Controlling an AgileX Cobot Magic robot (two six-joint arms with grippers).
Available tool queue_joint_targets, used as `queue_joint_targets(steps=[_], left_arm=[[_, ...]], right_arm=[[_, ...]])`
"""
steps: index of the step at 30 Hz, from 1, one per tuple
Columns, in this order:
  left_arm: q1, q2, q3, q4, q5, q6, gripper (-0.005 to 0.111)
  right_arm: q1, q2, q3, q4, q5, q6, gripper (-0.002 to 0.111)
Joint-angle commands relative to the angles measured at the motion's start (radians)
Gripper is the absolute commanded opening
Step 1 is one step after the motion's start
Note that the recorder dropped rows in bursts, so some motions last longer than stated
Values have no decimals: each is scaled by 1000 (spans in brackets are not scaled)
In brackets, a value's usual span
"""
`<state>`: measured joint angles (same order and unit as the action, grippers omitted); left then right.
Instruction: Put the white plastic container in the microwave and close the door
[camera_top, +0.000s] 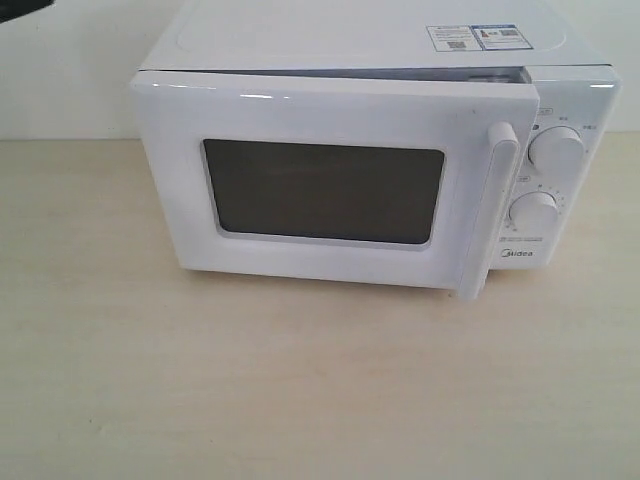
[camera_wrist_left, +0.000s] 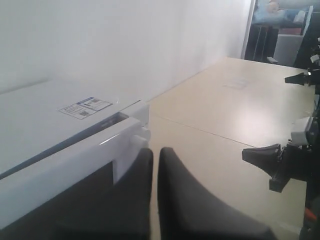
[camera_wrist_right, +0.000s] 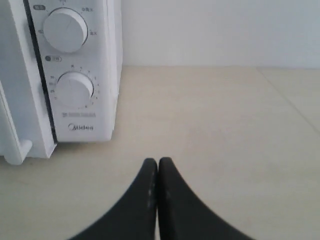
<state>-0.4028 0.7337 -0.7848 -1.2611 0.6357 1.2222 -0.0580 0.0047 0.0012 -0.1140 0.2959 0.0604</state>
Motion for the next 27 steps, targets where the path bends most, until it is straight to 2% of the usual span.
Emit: queue_joint_targets(steps=[1, 3, 8, 11, 13, 18, 24, 27], left_arm=[[-5, -61, -4, 156, -7, -151, 4], [-5, -96, -4, 200, -7, -193, 4], [-5, -146, -4, 203, -24, -276, 4], [-5, -175, -4, 205, -42, -276, 4], [-5, -189, -4, 205, -51, -273, 4], [-5, -207, -4, 212, -51, -273, 4], [-5, -207, -4, 212, -51, -273, 4], [-5, -207, -4, 212, -51, -273, 4]], right_arm=[[-4, -5, -1, -23, -321, -11, 0], [-4, -5, -1, -14, -541, 7, 0], [-4, -5, -1, 25, -839, 30, 0], [-4, -5, -1, 70, -1019, 126, 0], [-4, -5, -23, 78, -1035, 175, 0], [-4, -5, -218, 64, -843, 261, 0], [-4, 34, -548, 25, -340, 397, 0], [-4, 115, -684, 25, -161, 431, 0]])
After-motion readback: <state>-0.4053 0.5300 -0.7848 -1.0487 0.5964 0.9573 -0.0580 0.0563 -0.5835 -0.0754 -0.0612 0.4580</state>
